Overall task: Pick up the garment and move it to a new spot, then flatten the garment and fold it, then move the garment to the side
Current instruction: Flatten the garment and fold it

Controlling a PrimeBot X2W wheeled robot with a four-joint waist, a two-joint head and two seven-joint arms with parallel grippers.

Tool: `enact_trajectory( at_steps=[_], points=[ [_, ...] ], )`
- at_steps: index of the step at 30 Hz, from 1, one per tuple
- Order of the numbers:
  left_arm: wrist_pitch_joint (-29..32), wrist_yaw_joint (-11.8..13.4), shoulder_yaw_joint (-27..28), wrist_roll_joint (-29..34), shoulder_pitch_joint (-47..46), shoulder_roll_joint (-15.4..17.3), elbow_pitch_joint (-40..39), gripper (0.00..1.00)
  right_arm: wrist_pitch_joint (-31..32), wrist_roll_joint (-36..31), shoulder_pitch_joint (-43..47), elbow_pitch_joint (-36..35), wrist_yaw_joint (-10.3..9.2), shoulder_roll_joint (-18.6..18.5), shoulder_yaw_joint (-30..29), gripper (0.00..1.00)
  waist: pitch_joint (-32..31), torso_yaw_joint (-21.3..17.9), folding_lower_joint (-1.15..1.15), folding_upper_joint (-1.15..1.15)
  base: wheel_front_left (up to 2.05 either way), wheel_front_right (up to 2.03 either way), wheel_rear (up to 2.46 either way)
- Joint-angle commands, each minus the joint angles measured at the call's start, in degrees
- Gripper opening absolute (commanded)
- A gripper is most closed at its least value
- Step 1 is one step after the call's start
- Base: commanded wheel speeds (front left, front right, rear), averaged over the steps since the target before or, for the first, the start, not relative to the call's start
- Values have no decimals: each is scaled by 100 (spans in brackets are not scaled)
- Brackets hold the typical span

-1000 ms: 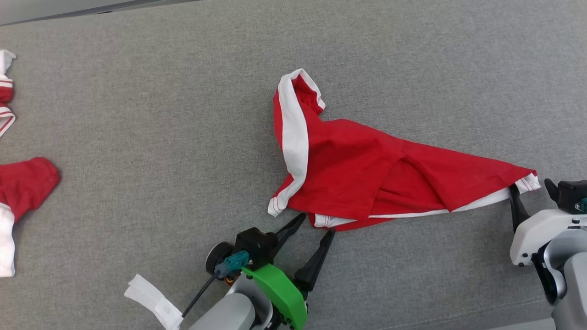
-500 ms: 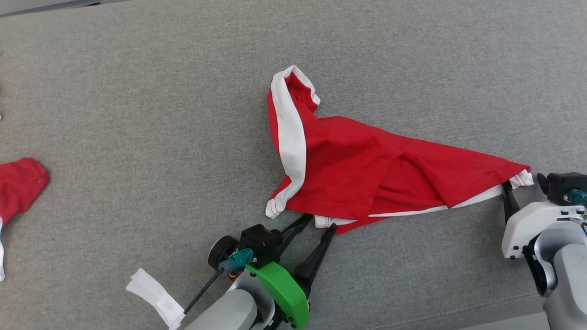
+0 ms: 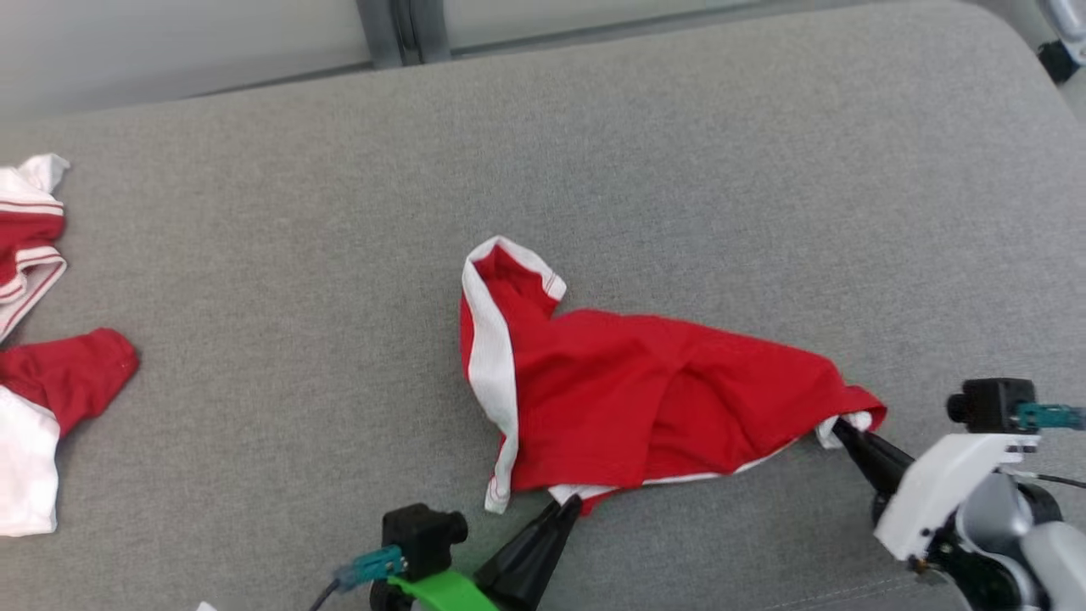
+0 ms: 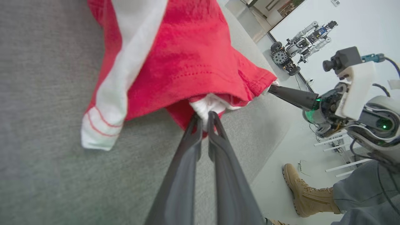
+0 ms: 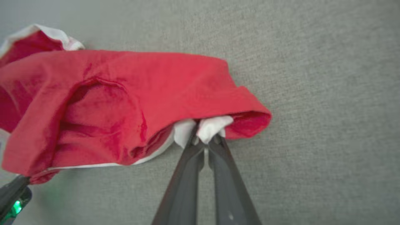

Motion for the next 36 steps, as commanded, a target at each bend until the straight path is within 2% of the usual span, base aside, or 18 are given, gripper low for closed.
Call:
enact_trajectory(
  at_steps=[1, 4, 6, 10, 12, 16, 20, 27, 32, 36],
  points=[
    [54, -19, -17, -206, 98, 208, -288, 0, 226, 414, 237, -387, -6, -230, -77, 0, -593, 98, 0, 0, 0, 0, 0],
    [349, -18, -76, -680, 330, 794, -1275, 0, 794, 1468, 881, -1372, -4, -583, -425, 0, -869, 183, 0, 0, 0, 0, 0],
    [571, -18, -12, -871, 375, 1238, -1927, 0, 1057, 1922, 1196, -1830, -4, -761, -723, 0, -991, 235, 0, 0, 0, 0, 0],
    [1084, 169, 109, -948, 315, 2009, -3112, 0, 1474, 2412, 1631, -2474, -4, -927, -1201, 0, -1179, 307, 0, 0, 0, 0, 0],
    [1339, 295, 167, -1012, 239, 2286, -3612, 0, 1700, 2632, 1739, -2763, -4, -921, -1332, 0, -1228, 327, 0, 0, 0, 0, 0],
    [1954, 420, 79, -1268, 132, 2643, -4523, 0, 2162, 3005, 1972, -3185, -4, -784, -1552, 0, -1263, 358, 0, 0, 0, 0, 0],
    [2464, 505, 27, -1449, -13, 2931, -5111, 0, 2570, 3279, 2331, -3519, -3, -599, -1821, 0, -1212, 402, 0, 0, 0, 0, 0],
    [2715, 785, 475, -1464, -363, 3443, -5738, 0, 2852, 3402, 2593, -4112, -4, -239, -2484, 0, -965, 377, 0, 0, 0, 0, 0],
    [3043, 768, 983, -1704, -1024, 3729, -6145, 0, 2967, 3724, 2183, -4865, -3, -109, -3018, 0, -634, 404, 0, 0, 0, 0, 0],
    [3646, 707, 1500, -2096, -2060, 3897, -5913, 0, 3079, 4042, 1438, -5267, -3, -321, -3521, 0, -159, 457, 0, 0, 0, 0, 0]
  ],
)
